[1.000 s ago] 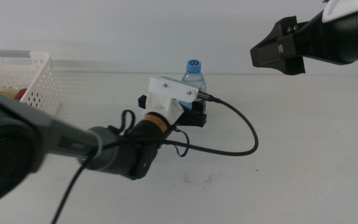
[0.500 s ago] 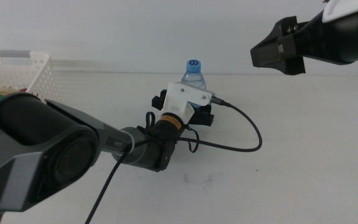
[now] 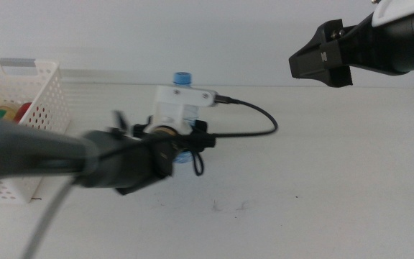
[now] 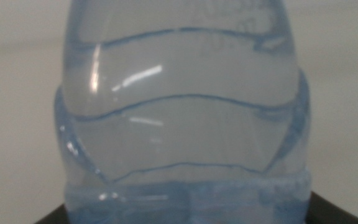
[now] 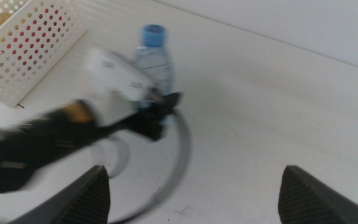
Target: Use arms to grab the bottles and put them into the dustbin to the left of the table.
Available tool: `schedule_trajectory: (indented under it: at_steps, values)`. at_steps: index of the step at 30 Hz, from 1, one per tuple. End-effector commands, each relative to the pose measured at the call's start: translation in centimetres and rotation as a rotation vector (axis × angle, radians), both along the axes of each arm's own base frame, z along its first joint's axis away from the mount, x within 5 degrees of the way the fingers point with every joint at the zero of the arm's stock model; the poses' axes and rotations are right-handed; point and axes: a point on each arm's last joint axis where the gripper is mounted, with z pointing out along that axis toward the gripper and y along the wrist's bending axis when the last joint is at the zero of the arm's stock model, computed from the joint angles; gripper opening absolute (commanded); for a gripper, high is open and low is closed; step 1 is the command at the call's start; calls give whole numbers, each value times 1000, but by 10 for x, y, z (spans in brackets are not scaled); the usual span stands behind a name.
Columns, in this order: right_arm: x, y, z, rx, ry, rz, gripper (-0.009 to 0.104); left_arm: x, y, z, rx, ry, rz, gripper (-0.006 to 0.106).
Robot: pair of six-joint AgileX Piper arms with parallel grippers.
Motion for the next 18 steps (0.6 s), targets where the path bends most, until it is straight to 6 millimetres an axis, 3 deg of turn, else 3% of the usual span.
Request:
schedule_trajectory:
  at_steps: [1,5,8,12,18]
  values:
    - [-2,-1,3,0,-16,5,92,-27,17,41,-15,8,31,-2]
    - [-2,-1,3,0,-16,5,92,-70,50,83,59,13,36,-2]
    - [-2,-1,3,0,-16,5,93,-87,66,105,191,-21,-3,-2]
    - [-2,-1,3,0,-16,5,93,-97,79,128,195,-71,49,-2]
    - [-2,-1,3,1,-15,4,93,-98,84,129,199,-73,82,-2]
